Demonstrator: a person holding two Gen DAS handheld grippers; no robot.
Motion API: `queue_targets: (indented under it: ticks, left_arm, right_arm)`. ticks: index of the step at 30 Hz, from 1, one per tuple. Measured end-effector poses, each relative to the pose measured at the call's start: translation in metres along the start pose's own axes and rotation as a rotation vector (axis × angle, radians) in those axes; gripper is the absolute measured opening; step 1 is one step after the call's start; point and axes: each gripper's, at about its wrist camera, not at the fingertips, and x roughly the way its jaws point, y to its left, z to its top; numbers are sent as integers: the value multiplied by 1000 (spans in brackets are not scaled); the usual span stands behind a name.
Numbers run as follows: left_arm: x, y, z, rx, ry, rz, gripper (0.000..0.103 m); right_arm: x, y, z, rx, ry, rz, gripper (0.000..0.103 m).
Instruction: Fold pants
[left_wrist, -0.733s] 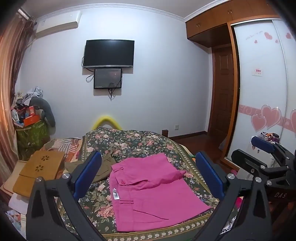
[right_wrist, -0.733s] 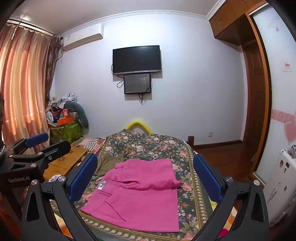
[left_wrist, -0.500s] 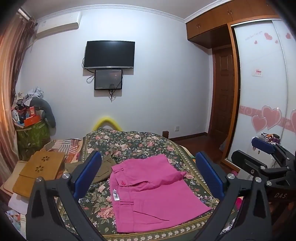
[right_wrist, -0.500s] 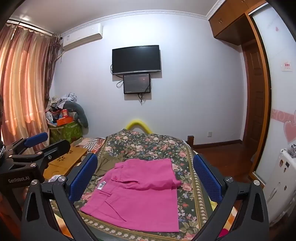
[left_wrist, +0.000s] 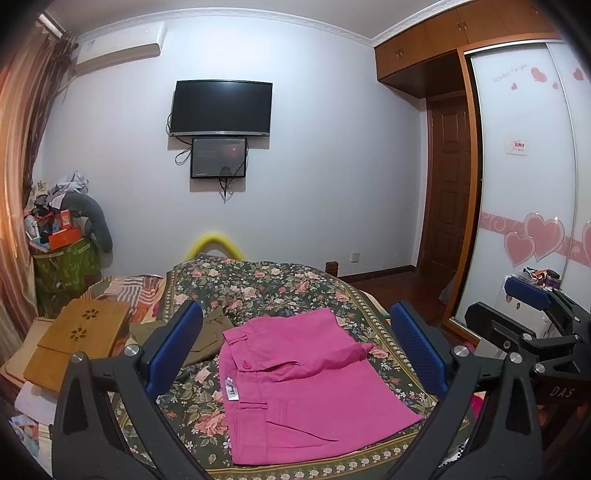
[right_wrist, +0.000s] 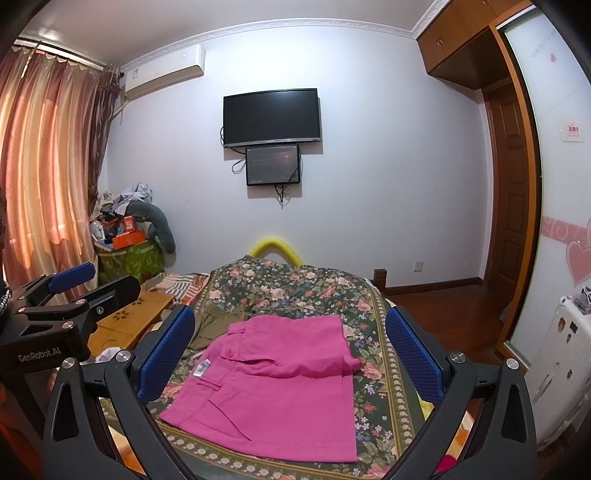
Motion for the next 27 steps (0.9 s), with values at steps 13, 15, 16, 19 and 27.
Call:
queue_targets:
  ticks: [13, 15, 16, 19, 27]
  left_arm:
    - [5, 1, -5, 4, 0, -1, 103]
    - [5, 1, -5, 4, -1, -1, 103]
    - [5, 1, -5, 4, 0, -1, 103]
    - [5, 0, -5, 5, 1, -2, 103]
    - [9, 2, -5, -1, 12, 0, 103]
  right_arm:
    - [1, -4, -3, 2, 6, 1, 103]
    - [1, -4, -3, 2, 6, 1, 103]
    - [1, -4, -3, 2, 6, 0, 103]
    - [1, -4, -3, 2, 7, 0, 103]
    - [4, -3, -8, 2, 11, -2, 103]
